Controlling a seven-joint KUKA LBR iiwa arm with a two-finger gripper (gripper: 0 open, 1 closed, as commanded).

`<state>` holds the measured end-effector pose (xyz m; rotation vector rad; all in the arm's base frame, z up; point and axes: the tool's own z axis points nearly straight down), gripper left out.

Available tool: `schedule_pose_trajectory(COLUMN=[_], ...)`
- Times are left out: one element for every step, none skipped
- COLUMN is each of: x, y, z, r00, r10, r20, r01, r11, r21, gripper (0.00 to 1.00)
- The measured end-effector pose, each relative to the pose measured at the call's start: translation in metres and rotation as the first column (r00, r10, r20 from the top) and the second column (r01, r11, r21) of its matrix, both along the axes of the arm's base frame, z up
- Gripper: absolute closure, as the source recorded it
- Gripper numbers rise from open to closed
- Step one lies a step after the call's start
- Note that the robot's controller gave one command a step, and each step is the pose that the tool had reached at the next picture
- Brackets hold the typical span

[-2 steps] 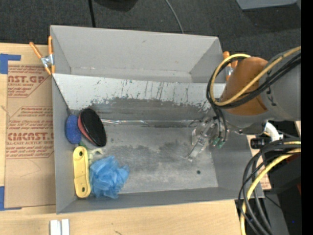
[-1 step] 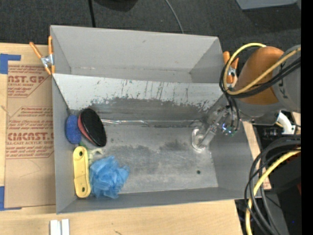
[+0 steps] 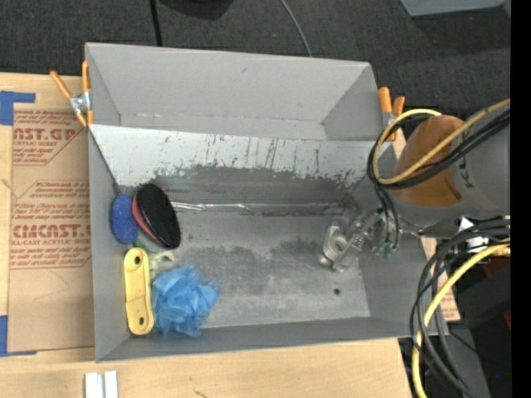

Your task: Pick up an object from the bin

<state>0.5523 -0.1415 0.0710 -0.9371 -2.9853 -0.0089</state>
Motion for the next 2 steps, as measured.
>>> schedule_pose_trajectory(x=[0.0000,-0.0016], y=[0.0001,0.0045], z=[0.0000,0.0005], r00=[1.000,1.000], r10=[0.000,-0.012], r20=[0.000,0.005], r01=[0.000,0.012], r11=[1.000,1.000], r21=[0.000,-0.002], gripper=[1.00,1.00])
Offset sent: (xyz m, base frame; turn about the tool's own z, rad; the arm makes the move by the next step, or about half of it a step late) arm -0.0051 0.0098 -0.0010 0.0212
